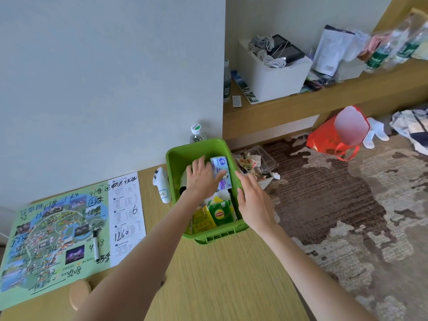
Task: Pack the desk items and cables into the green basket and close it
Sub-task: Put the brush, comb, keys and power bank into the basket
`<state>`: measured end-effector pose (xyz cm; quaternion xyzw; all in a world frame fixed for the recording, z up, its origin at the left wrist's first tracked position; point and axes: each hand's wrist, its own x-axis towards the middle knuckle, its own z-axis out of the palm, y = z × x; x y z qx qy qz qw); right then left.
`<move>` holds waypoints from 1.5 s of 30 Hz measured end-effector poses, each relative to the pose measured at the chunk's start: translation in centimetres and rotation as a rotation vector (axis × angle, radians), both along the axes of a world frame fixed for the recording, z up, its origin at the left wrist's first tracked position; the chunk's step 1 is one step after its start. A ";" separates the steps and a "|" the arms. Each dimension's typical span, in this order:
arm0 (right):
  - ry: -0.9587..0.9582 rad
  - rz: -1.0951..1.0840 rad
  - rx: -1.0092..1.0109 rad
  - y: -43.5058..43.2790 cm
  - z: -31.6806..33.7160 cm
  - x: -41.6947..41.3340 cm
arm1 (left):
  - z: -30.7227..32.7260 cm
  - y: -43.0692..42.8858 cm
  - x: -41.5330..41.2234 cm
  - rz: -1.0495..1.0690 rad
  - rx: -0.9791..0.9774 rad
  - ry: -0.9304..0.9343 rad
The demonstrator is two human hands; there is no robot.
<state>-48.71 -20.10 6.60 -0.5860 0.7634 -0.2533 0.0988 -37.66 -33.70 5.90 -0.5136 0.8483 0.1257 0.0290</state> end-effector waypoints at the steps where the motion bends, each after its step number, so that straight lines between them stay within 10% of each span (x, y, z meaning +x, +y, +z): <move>1: 0.018 0.005 0.012 0.0 0.1 0.0 | 0.7 0.2 0.5 -0.010 -0.012 0.041; 13: 0.260 0.080 -0.055 3.9 1.9 6.3 | 4.8 8.5 15.7 0.232 -0.004 0.595; 34: 0.125 0.651 0.271 9.1 -6.9 24.1 | -6.6 18.8 31.8 0.690 0.198 0.053; 45: 0.168 0.667 0.304 3.8 -8.5 27.6 | -6.5 15.6 33.5 0.785 0.238 0.409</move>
